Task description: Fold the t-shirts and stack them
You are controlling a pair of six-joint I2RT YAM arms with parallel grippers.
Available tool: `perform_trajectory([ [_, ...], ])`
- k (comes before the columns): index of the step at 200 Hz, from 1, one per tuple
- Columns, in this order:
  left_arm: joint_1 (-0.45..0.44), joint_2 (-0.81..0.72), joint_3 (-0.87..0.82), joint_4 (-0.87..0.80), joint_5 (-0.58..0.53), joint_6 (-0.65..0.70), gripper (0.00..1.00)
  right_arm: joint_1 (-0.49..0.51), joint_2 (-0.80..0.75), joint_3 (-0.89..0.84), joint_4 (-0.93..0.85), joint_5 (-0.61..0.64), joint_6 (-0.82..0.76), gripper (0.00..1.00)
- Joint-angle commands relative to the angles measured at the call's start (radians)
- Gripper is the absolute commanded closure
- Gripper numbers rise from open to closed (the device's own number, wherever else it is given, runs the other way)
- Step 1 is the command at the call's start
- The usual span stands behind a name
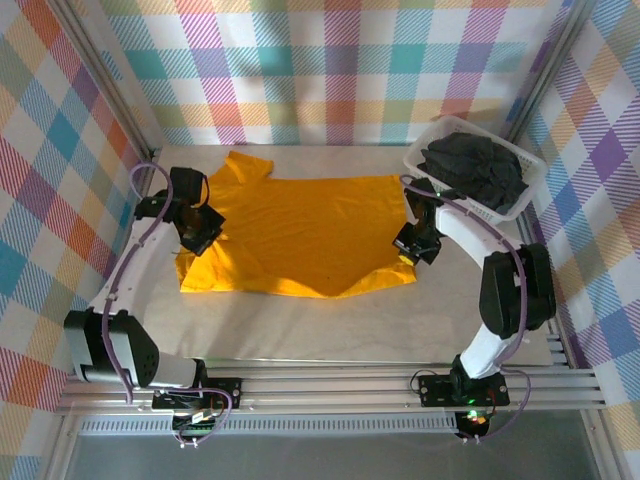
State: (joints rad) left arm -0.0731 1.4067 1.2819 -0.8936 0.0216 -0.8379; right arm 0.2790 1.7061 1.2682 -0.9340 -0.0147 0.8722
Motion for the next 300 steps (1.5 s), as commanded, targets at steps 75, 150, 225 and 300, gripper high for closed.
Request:
perform_trajectory([
  [75, 0.067, 0.073, 0.127, 0.097, -0.051, 0.091, 1.0, -0.047, 0.151, 0.198, -0.057, 0.006, 0.047, 1.0],
  [150, 0.084, 0.071, 0.159, 0.07, -0.112, 0.109, 1.0, -0.058, 0.161, 0.26, -0.092, 0.056, 0.066, 1.0],
  [225, 0.087, 0.154, 0.174, 0.151, -0.08, 0.155, 1.0, -0.066, 0.218, 0.286, -0.057, 0.017, 0.063, 1.0],
  [300, 0.087, 0.3, 0.274, 0.204, -0.031, 0.199, 1.0, -0.082, 0.291, 0.348, -0.065, 0.029, 0.066, 1.0],
])
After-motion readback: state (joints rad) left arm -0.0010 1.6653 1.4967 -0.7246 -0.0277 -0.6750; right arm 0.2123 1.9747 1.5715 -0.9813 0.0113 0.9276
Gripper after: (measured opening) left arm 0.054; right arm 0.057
